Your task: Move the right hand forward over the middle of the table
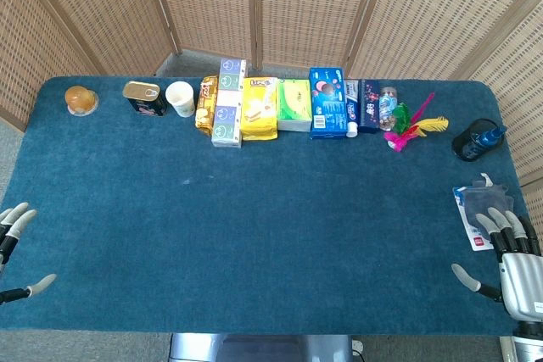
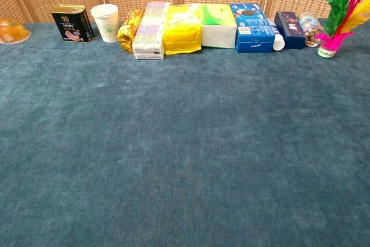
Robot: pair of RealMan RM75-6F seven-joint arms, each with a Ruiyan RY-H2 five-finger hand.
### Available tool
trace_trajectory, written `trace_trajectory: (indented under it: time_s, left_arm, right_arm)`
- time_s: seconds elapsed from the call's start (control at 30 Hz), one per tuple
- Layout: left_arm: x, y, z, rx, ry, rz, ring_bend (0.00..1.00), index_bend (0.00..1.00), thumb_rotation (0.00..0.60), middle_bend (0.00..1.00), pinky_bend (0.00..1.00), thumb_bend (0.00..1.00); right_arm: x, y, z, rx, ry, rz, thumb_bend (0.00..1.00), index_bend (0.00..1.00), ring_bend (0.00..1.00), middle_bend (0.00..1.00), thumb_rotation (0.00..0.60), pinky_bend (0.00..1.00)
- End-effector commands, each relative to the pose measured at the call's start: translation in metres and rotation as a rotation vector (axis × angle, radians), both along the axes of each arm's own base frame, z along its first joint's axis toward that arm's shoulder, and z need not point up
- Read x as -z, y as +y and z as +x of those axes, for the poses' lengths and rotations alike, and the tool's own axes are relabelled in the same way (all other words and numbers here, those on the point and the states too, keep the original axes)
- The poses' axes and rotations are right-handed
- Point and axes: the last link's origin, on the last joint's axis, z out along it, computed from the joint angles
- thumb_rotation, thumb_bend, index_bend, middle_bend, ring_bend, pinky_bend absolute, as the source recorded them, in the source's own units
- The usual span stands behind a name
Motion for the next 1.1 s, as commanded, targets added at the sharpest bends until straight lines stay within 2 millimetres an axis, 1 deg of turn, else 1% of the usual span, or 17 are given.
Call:
trace_trajectory:
  time_s: [0.03, 0.23, 0.4, 0.43, 0.53, 0.57, 0.6, 0.67, 0.7, 0.73, 0.8, 0.83, 0.87, 0.93, 1.03, 1.1]
  left_arm:
    - [0.000, 0.000, 0.000, 0.000, 0.000, 0.000, 0.00, 0.03, 0.412, 0.00, 0.00, 0.00]
    - [0.000, -0.001, 0.000, 0.000, -0.001, -0.002, 0.00, 0.02, 0.413, 0.00, 0.00, 0.00]
    - [-0.002, -0.001, 0.001, 0.003, -0.011, 0.004, 0.00, 0.03, 0.412, 0.00, 0.00, 0.00]
    - [-0.002, -0.001, 0.000, 0.000, -0.011, 0.005, 0.00, 0.03, 0.412, 0.00, 0.00, 0.00]
    - [-0.003, 0.001, -0.001, -0.010, -0.014, 0.010, 0.00, 0.03, 0.410, 0.00, 0.00, 0.00]
    - [-0.004, 0.001, -0.001, -0.012, -0.015, 0.013, 0.00, 0.03, 0.411, 0.00, 0.00, 0.00]
    - [-0.004, 0.001, -0.001, -0.012, -0.015, 0.014, 0.00, 0.03, 0.410, 0.00, 0.00, 0.00]
    - [-0.005, 0.001, 0.000, -0.014, -0.020, 0.017, 0.00, 0.03, 0.412, 0.00, 0.00, 0.00]
    - [-0.005, 0.001, 0.000, -0.015, -0.021, 0.017, 0.00, 0.03, 0.412, 0.00, 0.00, 0.00]
    - [-0.005, 0.002, -0.001, -0.017, -0.022, 0.017, 0.00, 0.03, 0.412, 0.00, 0.00, 0.00]
    - [-0.006, 0.003, -0.002, -0.024, -0.023, 0.019, 0.00, 0.03, 0.411, 0.00, 0.00, 0.00]
    - [-0.006, 0.004, -0.003, -0.026, -0.026, 0.019, 0.00, 0.03, 0.411, 0.00, 0.00, 0.00]
    - [-0.007, 0.004, -0.003, -0.030, -0.030, 0.020, 0.00, 0.03, 0.412, 0.00, 0.00, 0.00]
    - [-0.008, 0.005, -0.004, -0.034, -0.034, 0.021, 0.00, 0.03, 0.412, 0.00, 0.00, 0.00]
    - [-0.010, 0.006, -0.005, -0.038, -0.040, 0.023, 0.00, 0.03, 0.411, 0.00, 0.00, 0.00]
    - [-0.010, 0.006, -0.006, -0.039, -0.043, 0.021, 0.00, 0.03, 0.412, 0.00, 0.00, 0.00]
  right_arm:
    - [0.000, 0.000, 0.000, 0.000, 0.001, 0.001, 0.00, 0.13, 0.00, 0.01, 0.000, 0.00]
    - [0.002, -0.003, 0.000, -0.014, 0.000, 0.019, 0.00, 0.13, 0.00, 0.01, 0.000, 0.00]
    - [0.012, -0.021, 0.010, -0.150, -0.016, 0.106, 0.00, 0.16, 0.00, 0.01, 0.000, 0.00]
    - [0.016, -0.026, 0.015, -0.191, -0.008, 0.133, 0.00, 0.17, 0.00, 0.02, 0.000, 0.00]
    - [0.033, -0.043, 0.040, -0.338, -0.001, 0.226, 0.00, 0.21, 0.00, 0.06, 0.000, 0.00]
    - [0.041, -0.049, 0.051, -0.391, -0.014, 0.264, 0.00, 0.24, 0.00, 0.09, 0.000, 0.00]
    - [0.044, -0.051, 0.056, -0.413, -0.018, 0.279, 0.00, 0.29, 0.03, 0.14, 0.000, 0.00]
    - [0.063, -0.066, 0.087, -0.575, -0.049, 0.323, 0.00, 0.47, 0.15, 0.33, 0.000, 0.00]
    - [0.070, -0.070, 0.093, -0.613, -0.053, 0.330, 0.00, 0.60, 0.27, 0.48, 0.000, 0.00]
    - [0.077, -0.073, 0.100, -0.657, -0.058, 0.345, 0.00, 0.71, 0.36, 0.60, 0.000, 0.00]
    - [0.099, -0.080, 0.118, -0.741, -0.078, 0.395, 0.00, 0.86, 0.51, 0.75, 0.000, 0.00]
    - [0.108, -0.082, 0.124, -0.763, -0.098, 0.424, 0.00, 0.91, 0.55, 0.80, 0.000, 0.00]
    - [0.120, -0.083, 0.132, -0.774, -0.148, 0.475, 0.00, 0.93, 0.58, 0.82, 0.000, 0.00]
    - [0.131, -0.083, 0.140, -0.780, -0.220, 0.543, 0.00, 0.98, 0.61, 0.85, 0.000, 0.00]
    - [0.151, -0.081, 0.156, -0.804, -0.318, 0.657, 0.00, 1.00, 0.63, 0.87, 0.000, 0.00]
    - [0.169, -0.079, 0.173, -0.863, -0.291, 0.704, 0.00, 1.00, 0.63, 0.87, 0.000, 0.00]
